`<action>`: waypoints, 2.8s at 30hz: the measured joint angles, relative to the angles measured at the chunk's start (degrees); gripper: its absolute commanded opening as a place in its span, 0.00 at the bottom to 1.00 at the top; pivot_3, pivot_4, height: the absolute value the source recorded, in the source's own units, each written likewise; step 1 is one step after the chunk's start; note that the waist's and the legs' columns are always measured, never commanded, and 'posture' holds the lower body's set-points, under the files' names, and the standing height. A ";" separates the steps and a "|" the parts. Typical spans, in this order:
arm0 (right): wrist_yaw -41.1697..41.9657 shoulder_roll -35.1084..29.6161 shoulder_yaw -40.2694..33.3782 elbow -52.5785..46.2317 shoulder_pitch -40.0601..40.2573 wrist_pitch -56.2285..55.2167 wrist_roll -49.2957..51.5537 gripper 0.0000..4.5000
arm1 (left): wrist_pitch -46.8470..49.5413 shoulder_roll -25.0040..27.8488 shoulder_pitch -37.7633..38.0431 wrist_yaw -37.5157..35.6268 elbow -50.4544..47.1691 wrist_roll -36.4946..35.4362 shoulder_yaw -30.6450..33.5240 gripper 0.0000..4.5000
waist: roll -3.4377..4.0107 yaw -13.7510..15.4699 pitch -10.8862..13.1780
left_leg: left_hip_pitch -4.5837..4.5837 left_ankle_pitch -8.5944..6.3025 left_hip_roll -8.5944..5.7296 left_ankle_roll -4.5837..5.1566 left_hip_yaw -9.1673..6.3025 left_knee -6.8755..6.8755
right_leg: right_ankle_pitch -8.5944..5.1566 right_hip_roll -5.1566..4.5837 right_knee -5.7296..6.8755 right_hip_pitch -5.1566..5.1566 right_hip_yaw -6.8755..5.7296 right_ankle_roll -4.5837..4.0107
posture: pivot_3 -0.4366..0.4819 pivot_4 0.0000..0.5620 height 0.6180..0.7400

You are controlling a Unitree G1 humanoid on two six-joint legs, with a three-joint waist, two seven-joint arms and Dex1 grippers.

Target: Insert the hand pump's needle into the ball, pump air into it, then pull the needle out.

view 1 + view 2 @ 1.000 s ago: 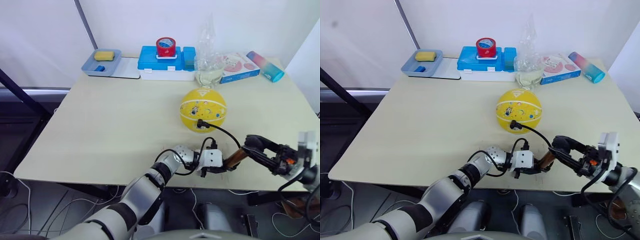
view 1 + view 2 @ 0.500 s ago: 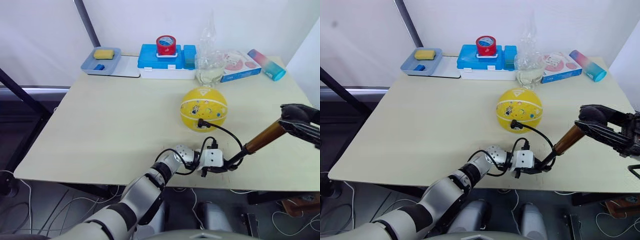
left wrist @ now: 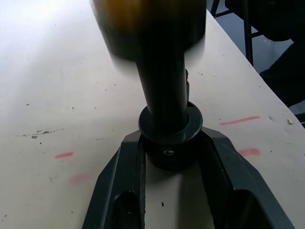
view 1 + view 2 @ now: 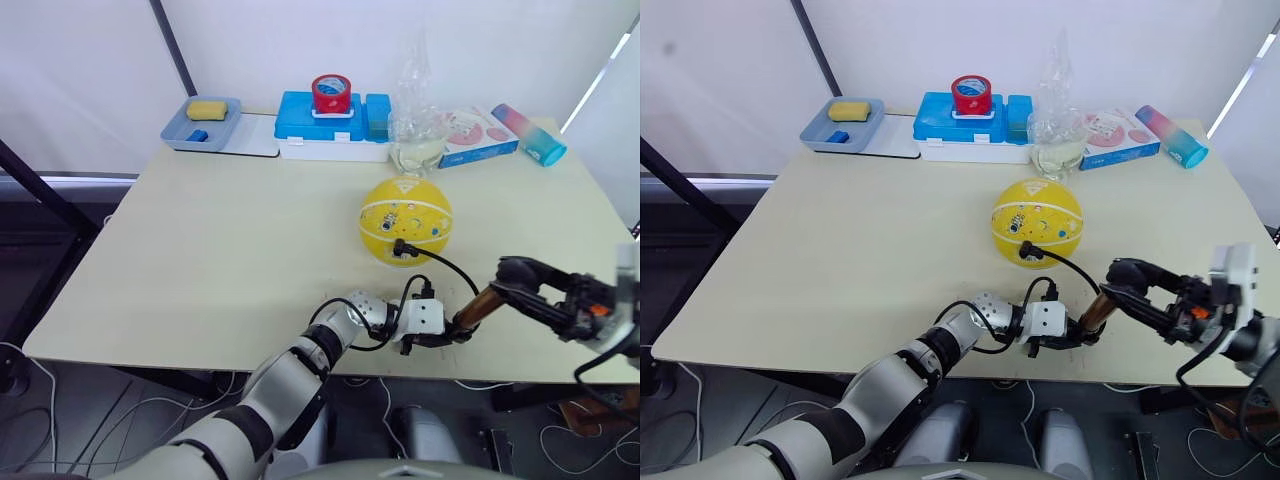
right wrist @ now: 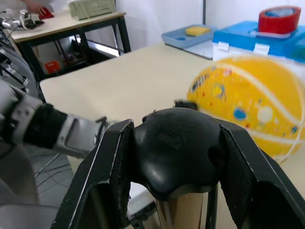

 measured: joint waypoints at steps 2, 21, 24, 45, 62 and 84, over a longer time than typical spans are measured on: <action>0.03 0.74 2.81 1.50 0.54 -2.78 -3.37 0.43 | -0.01 0.00 -0.01 0.01 -0.01 0.00 0.00 0.24 | 0.03 0.01 -0.01 | 0.00 0.00 -0.02 0.00 0.01 0.01 | 0.00 -0.01 0.01 0.00 0.02 0.00 | 0.48 0.27 1.00; -0.16 -13.39 -19.78 -2.57 -4.10 16.25 22.16 0.43 | -1.06 -0.01 -0.06 -0.14 -0.65 -0.05 -0.34 0.24 | 0.58 0.15 0.35 | -0.27 0.01 -0.12 0.02 0.04 0.03 | 0.01 -0.07 -0.01 -0.19 0.04 0.01 | 0.48 0.27 1.00; -1.29 -15.27 -22.98 -2.77 -6.03 18.79 25.23 0.43 | -1.05 -0.01 -0.08 -0.15 -0.64 -0.07 -0.33 0.24 | 0.55 0.16 0.36 | -0.27 0.01 -0.11 0.02 0.04 0.03 | 0.01 -0.07 -0.01 -0.19 0.04 0.00 | 0.48 0.27 1.00; -2.18 1.81 4.06 1.27 0.30 -1.89 -4.31 0.43 | 0.40 0.02 -0.18 0.34 0.43 0.11 -0.35 0.24 | -0.02 -0.08 -0.16 | 0.48 -0.15 0.02 -0.26 0.08 -0.07 | -0.01 -0.02 0.00 0.46 0.08 -0.01 | 0.48 0.27 1.00; -2.28 -12.92 -16.74 -2.19 -6.87 15.61 21.77 0.43 | -0.75 0.02 -0.14 0.11 -0.34 0.06 -0.32 0.24 | 0.66 0.08 0.55 | 0.29 -0.12 -0.05 -0.21 0.09 -0.06 | -0.01 -0.06 -0.04 0.34 0.07 0.01 | 0.48 0.27 1.00; -2.32 0.31 4.48 -0.72 -2.15 -1.59 -3.05 0.43 | 0.32 0.03 -0.06 0.24 0.52 0.18 -0.34 0.24 | -0.10 -0.14 -0.20 | 0.54 -0.18 0.07 -0.28 0.03 -0.19 | -0.08 -0.03 -0.23 0.55 -0.01 -0.11 | 0.48 0.27 1.00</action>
